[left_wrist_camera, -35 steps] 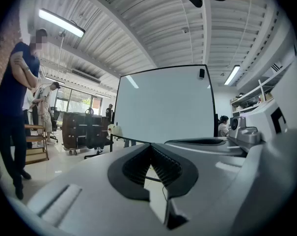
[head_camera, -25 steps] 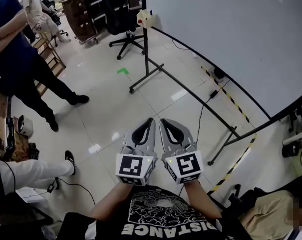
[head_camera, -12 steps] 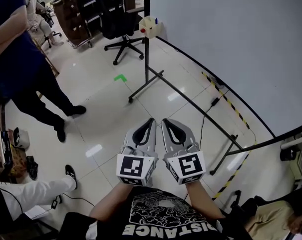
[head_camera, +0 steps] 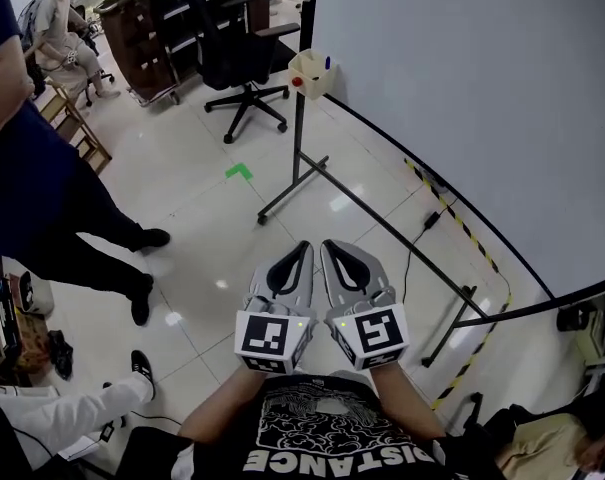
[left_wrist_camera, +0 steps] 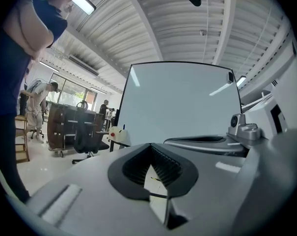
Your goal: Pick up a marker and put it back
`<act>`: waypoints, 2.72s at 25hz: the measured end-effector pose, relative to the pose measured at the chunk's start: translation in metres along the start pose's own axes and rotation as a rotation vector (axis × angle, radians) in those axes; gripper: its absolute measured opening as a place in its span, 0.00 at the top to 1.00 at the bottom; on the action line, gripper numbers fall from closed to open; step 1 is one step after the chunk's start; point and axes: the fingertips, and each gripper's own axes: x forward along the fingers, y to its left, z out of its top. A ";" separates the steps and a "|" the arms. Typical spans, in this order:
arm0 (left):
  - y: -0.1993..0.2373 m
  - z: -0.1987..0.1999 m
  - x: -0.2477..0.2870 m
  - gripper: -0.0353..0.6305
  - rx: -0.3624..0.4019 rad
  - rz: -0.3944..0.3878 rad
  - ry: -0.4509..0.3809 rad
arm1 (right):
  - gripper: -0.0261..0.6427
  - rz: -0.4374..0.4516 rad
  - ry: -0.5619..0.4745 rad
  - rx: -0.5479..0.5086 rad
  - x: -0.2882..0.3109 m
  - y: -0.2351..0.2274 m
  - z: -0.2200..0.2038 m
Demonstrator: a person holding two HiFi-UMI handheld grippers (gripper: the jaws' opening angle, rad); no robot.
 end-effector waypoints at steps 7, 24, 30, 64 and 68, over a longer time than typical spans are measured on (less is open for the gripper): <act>0.021 0.005 0.027 0.94 -0.007 0.002 0.004 | 0.96 -0.012 -0.022 0.013 0.029 -0.020 0.003; 0.071 0.023 0.177 0.94 0.020 0.073 0.009 | 0.96 0.057 -0.065 0.020 0.154 -0.131 0.018; 0.086 0.025 0.236 0.94 0.019 0.077 0.001 | 0.96 0.095 -0.060 0.029 0.198 -0.168 0.023; 0.176 0.033 0.390 0.94 0.011 0.128 0.021 | 0.90 0.114 0.002 0.007 0.363 -0.270 0.007; 0.188 0.032 0.402 0.94 0.011 0.116 0.031 | 0.88 0.097 0.014 0.010 0.379 -0.276 0.002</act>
